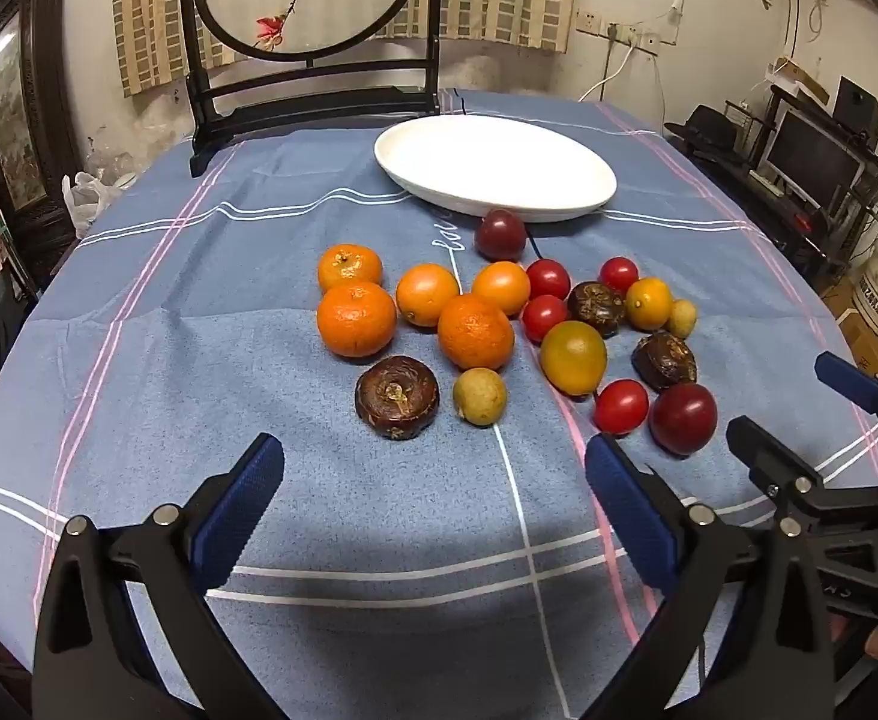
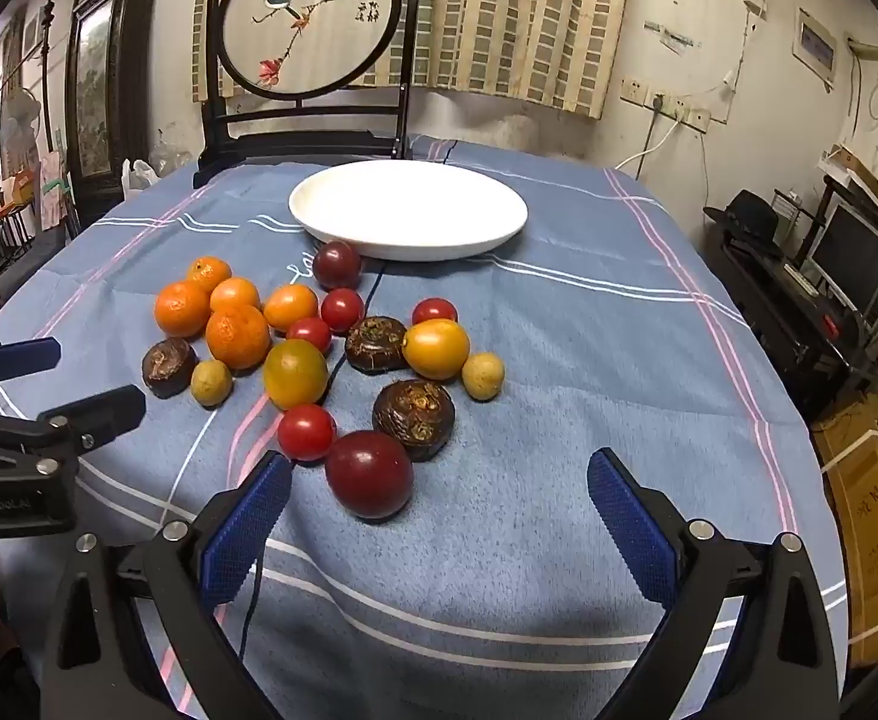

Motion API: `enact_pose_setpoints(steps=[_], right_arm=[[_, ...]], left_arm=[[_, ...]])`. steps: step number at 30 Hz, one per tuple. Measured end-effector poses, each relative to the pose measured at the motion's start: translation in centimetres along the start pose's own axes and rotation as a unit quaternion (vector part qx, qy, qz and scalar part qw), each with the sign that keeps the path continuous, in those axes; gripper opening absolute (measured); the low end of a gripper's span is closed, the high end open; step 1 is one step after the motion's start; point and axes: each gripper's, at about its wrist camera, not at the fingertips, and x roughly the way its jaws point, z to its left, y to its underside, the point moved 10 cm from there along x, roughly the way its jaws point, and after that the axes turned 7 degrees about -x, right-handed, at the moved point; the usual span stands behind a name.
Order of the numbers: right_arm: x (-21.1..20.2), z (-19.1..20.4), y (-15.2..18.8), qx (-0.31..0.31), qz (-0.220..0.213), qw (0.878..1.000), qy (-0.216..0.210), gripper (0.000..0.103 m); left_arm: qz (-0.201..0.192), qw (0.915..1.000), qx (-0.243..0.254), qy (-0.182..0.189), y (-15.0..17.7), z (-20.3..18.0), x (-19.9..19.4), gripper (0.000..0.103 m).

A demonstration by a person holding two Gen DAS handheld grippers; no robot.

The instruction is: Organize fruits

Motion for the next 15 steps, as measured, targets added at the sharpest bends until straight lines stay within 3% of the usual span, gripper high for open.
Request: enact_pose_setpoints(steps=[15], right_arm=[[-0.26, -0.26, 0.82, -0.002, 0.003, 1.0, 0.007, 0.099]], left_arm=[[0.003, 0.9999, -0.004, -0.012, 0.79, 0.22, -0.49, 0.099]])
